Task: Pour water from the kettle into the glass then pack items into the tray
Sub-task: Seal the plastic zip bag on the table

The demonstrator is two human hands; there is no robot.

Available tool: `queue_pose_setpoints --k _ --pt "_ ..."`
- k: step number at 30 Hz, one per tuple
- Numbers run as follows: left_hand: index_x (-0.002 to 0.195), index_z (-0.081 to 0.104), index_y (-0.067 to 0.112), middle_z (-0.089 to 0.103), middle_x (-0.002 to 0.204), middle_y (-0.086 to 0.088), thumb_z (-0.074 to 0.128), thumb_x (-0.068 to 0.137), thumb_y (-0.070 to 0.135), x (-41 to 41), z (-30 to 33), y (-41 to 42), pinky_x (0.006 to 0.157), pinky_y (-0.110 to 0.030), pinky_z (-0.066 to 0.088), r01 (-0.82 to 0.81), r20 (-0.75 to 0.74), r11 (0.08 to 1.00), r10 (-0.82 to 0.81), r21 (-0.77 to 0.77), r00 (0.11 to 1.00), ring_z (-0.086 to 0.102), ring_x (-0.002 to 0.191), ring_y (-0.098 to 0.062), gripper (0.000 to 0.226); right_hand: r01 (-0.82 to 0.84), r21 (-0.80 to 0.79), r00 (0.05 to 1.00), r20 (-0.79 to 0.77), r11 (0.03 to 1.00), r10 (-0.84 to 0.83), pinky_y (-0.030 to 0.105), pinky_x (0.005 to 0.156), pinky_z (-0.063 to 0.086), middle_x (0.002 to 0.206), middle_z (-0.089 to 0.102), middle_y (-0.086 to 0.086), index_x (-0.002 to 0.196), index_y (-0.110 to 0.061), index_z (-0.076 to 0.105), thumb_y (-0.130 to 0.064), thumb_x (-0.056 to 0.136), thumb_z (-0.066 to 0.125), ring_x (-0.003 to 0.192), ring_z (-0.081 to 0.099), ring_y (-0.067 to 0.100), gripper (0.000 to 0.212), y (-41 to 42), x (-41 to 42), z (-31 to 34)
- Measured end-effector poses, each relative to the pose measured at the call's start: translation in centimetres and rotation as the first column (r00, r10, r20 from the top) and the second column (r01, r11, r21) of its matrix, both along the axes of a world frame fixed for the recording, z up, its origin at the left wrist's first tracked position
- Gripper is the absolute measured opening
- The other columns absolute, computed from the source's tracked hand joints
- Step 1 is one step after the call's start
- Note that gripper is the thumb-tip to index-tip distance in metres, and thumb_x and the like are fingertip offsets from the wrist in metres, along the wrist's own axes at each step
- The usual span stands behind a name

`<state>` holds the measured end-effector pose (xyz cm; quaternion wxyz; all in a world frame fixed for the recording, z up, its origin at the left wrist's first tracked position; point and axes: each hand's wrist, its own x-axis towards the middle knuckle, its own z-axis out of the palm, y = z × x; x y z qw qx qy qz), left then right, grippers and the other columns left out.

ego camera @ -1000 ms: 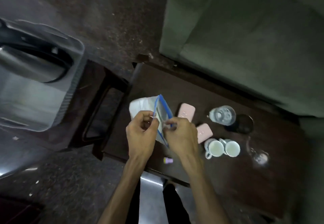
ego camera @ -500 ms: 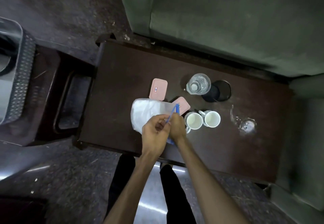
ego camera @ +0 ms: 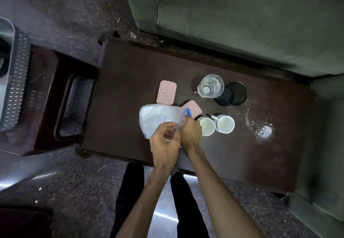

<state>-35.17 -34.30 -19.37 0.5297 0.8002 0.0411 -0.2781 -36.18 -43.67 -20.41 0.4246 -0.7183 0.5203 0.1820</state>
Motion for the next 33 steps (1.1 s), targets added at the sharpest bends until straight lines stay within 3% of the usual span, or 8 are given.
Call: queue_pose_setpoints --k 3,6,11,16,22,24,28,33 --pt "0.091 0.074 0.016 0.069 0.075 0.004 0.074 0.087 0.010 0.2 -0.2 0.2 0.068 -0.017 0.052 0.010 -0.020 1.000 -0.010 0.012 1.000 0.062 0.067 -0.005 0.007 0.040 0.017 0.999 0.017 0.999 -0.040 0.033 0.052 0.024 0.057 0.040 -0.001 0.055 -0.018 0.032 -0.027 0.073 0.045 0.062 0.041 0.030 0.023 -0.1 0.7 0.2" --pt "0.092 0.074 0.016 0.069 0.077 0.004 0.073 0.087 0.005 0.6 -0.5 0.3 0.068 -0.016 0.051 0.000 -0.008 0.999 0.000 0.032 1.000 0.062 0.067 -0.004 0.013 0.048 -0.025 0.999 0.024 0.999 -0.047 0.028 0.047 0.025 0.053 0.047 -0.001 0.051 -0.017 0.040 -0.005 0.083 0.059 0.064 0.049 0.032 0.038 0.0 0.3 -1.4" --pt "0.094 0.073 0.016 0.067 0.075 0.004 0.072 0.085 0.008 1.0 -0.5 0.4 0.067 -0.014 0.050 -0.064 0.036 0.997 0.062 0.045 0.997 0.061 0.065 -0.004 0.012 0.037 -0.096 0.999 0.043 0.995 -0.033 0.030 0.065 0.052 0.074 0.075 -0.001 0.076 -0.018 0.073 -0.024 0.076 0.076 0.073 0.068 0.024 0.006 0.4 -0.6 -1.4" --pt "0.089 0.072 0.020 0.070 0.075 0.003 0.067 0.081 0.013 0.9 -0.3 0.0 0.065 -0.016 0.051 -0.101 0.034 0.995 0.100 0.012 0.994 0.064 0.065 -0.005 0.012 0.087 -0.226 0.991 0.116 0.970 -0.062 0.028 0.062 0.045 0.077 0.074 -0.004 0.076 -0.019 0.073 -0.028 0.075 0.075 0.073 0.067 0.020 0.009 0.7 -2.0 -0.2" --pt "0.086 0.072 0.014 0.072 0.076 0.002 0.070 0.080 -0.002 0.3 0.3 -0.4 0.070 -0.019 0.054 -0.021 0.064 0.999 0.023 -0.031 0.998 0.067 0.069 -0.011 0.017 0.127 -0.024 0.991 0.055 0.992 -0.126 0.031 0.074 0.046 0.099 0.073 -0.005 0.111 -0.019 0.061 -0.032 0.069 0.073 0.087 0.063 0.022 0.046 -0.2 -1.5 -0.6" --pt "0.084 0.071 0.015 0.071 0.075 0.004 0.071 0.079 -0.002 0.2 0.2 -0.3 0.069 -0.021 0.054 0.023 0.056 0.999 -0.020 -0.047 0.998 0.065 0.067 -0.009 0.018 0.109 0.007 0.993 0.042 0.994 -0.109 0.032 0.069 0.044 0.088 0.072 -0.001 0.101 -0.017 0.054 -0.026 0.061 0.061 0.081 0.060 0.028 0.042 -0.6 -1.1 -0.9" --pt "0.084 0.070 0.020 0.069 0.074 0.011 0.071 0.077 0.001 0.1 -0.5 0.1 0.072 -0.021 0.052 0.084 0.018 0.996 -0.083 -0.043 0.996 0.062 0.069 -0.007 0.020 0.077 -0.018 0.997 -0.014 0.997 -0.077 0.036 0.059 0.038 0.064 0.052 0.001 0.073 -0.017 0.046 -0.009 0.073 0.056 0.067 0.046 0.034 0.012 -0.5 -0.4 -1.9" --pt "0.092 0.070 0.022 0.067 0.075 0.003 0.068 0.081 0.010 0.6 -0.8 0.5 0.075 -0.021 0.052 0.050 0.018 0.997 -0.049 -0.060 0.999 0.061 0.071 -0.011 0.017 0.103 -0.036 0.995 0.021 0.994 -0.102 0.027 0.049 0.027 0.047 0.041 -0.005 0.050 -0.018 0.041 0.000 0.075 0.060 0.050 0.037 0.016 0.036 -0.5 0.0 -2.5"
